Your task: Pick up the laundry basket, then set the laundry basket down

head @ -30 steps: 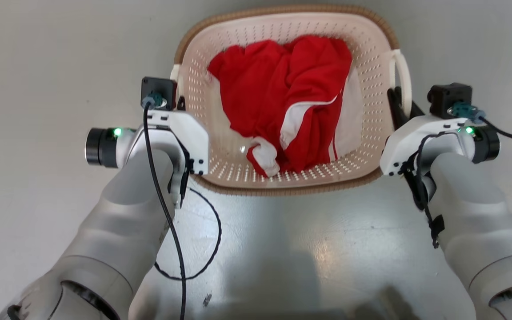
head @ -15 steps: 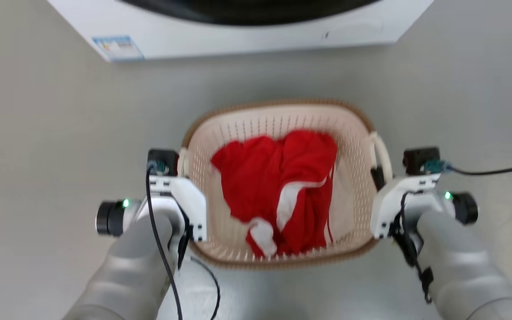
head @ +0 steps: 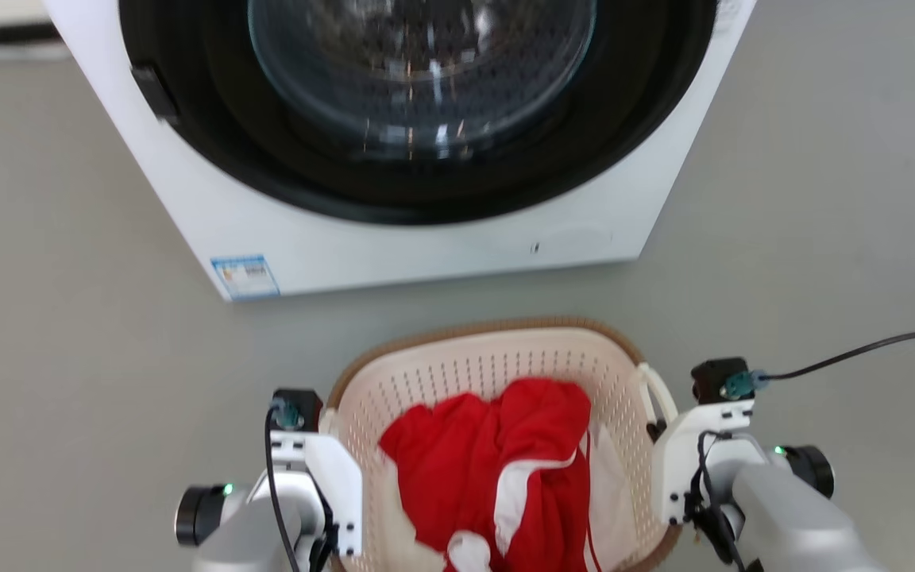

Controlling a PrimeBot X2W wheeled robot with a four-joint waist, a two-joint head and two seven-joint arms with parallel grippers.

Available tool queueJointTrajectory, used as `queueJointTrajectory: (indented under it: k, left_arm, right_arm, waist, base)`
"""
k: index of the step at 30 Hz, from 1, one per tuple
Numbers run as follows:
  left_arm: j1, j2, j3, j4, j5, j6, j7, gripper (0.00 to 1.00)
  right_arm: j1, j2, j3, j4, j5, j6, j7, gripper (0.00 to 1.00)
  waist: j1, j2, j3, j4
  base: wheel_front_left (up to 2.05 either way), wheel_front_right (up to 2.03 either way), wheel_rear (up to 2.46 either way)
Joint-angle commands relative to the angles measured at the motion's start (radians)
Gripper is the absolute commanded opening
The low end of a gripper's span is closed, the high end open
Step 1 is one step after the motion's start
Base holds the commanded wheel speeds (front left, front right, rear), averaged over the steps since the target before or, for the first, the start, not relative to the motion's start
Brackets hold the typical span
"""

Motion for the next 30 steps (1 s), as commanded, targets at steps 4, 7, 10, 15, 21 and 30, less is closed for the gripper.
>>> queueJointTrajectory:
  k: [4,7,10,15,21,30]
  left_arm:
    - [0.034,0.024,0.003,0.0,-0.002,-0.021,0.014,0.0]
    - [0.055,0.023,0.001,0.001,-0.008,-0.033,0.027,0.0]
    - [0.064,0.023,0.0,0.002,-0.011,-0.039,0.032,0.0]
    - [0.083,0.026,-0.001,0.003,-0.018,-0.05,0.043,0.0]
    - [0.094,0.031,-0.002,0.005,-0.025,-0.057,0.053,0.0]
    - [0.098,0.032,-0.007,0.006,-0.029,-0.062,0.058,0.0]
  right_arm:
    - [0.036,0.003,0.053,-0.03,0.036,0.007,0.028,0.0]
    - [0.057,0.003,0.071,-0.027,0.053,0.007,0.043,0.0]
    - [0.063,0.003,0.082,-0.029,0.063,0.007,0.054,0.0]
    - [0.075,0.003,0.116,-0.047,0.094,0.007,0.082,0.0]
    - [0.071,0.003,0.15,-0.054,0.126,0.007,0.102,0.0]
    - [0.077,0.003,0.185,-0.053,0.16,0.007,0.1,0.0]
  waist:
    - [0.0,0.0,-0.147,-0.023]
    - [0.0,0.0,-0.186,-0.021]
    - [0.0,0.0,-0.201,-0.021]
    - [0.0,0.0,-0.234,-0.022]
    - [0.0,0.0,-0.262,-0.025]
    - [0.0,0.0,-0.27,-0.027]
  base:
    - [0.0,0.0,0.0]
    - [0.0,0.0,0.0]
    - [0.0,0.0,0.0]
    - [0.0,0.0,0.0]
    - [0.0,0.0,0.0]
    - [0.0,0.0,0.0]
